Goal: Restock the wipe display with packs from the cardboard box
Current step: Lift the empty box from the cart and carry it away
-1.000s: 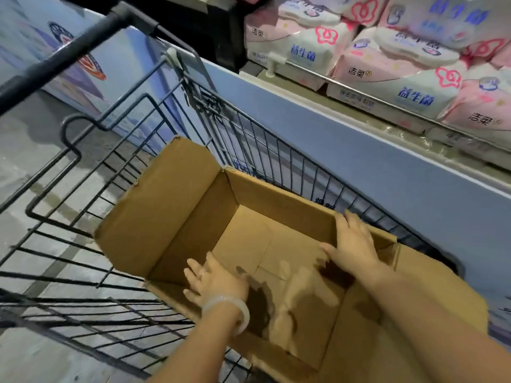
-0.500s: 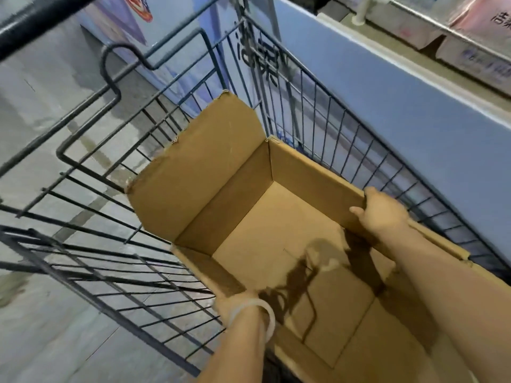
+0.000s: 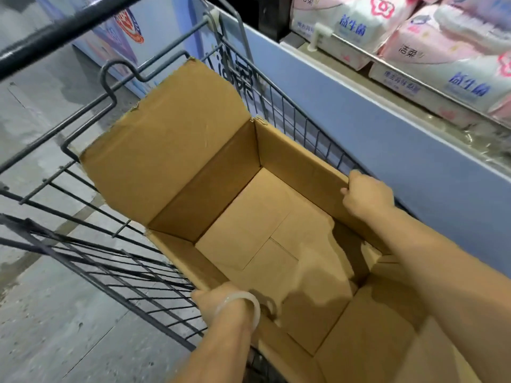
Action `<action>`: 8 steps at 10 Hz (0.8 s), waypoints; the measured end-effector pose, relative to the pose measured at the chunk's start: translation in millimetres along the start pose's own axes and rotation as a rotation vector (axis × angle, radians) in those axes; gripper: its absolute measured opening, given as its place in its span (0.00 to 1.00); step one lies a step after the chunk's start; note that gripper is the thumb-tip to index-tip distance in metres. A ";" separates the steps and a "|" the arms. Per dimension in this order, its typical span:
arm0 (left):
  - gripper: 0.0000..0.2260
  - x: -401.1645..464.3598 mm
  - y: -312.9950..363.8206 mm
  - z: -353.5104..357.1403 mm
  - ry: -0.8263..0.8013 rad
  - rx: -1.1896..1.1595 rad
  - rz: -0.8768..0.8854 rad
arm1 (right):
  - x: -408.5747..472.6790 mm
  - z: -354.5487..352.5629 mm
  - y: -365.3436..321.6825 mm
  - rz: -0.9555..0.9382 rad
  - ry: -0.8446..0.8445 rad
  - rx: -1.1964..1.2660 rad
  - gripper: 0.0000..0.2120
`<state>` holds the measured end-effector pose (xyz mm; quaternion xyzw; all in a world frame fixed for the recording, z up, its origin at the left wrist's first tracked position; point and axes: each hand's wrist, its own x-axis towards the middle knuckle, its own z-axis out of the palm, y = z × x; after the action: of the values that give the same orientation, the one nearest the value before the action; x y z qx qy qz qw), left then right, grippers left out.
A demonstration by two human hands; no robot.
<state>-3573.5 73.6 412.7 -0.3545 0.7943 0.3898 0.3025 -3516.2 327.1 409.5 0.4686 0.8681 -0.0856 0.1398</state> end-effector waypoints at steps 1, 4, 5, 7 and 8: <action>0.17 -13.8 -0.8 -10.1 0.022 0.047 0.093 | -22.6 -24.6 15.3 -0.027 0.054 0.033 0.07; 0.19 -100.6 -6.3 -76.6 0.120 -0.029 0.386 | -109.2 -130.7 45.1 -0.170 0.354 0.076 0.12; 0.20 -135.5 -5.1 -100.9 0.094 -0.092 0.520 | -144.2 -169.6 55.1 -0.179 0.443 0.073 0.14; 0.18 -180.8 12.6 -154.1 0.042 -0.053 0.746 | -229.2 -227.3 90.9 -0.129 0.557 0.122 0.15; 0.12 -197.7 23.6 -174.8 -0.024 0.029 0.892 | -284.8 -232.6 111.8 -0.050 0.605 0.159 0.15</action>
<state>-3516.2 3.1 661.5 0.0317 0.8713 0.4750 0.1189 -3311.8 228.3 719.6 0.4609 0.8720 -0.0130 -0.1641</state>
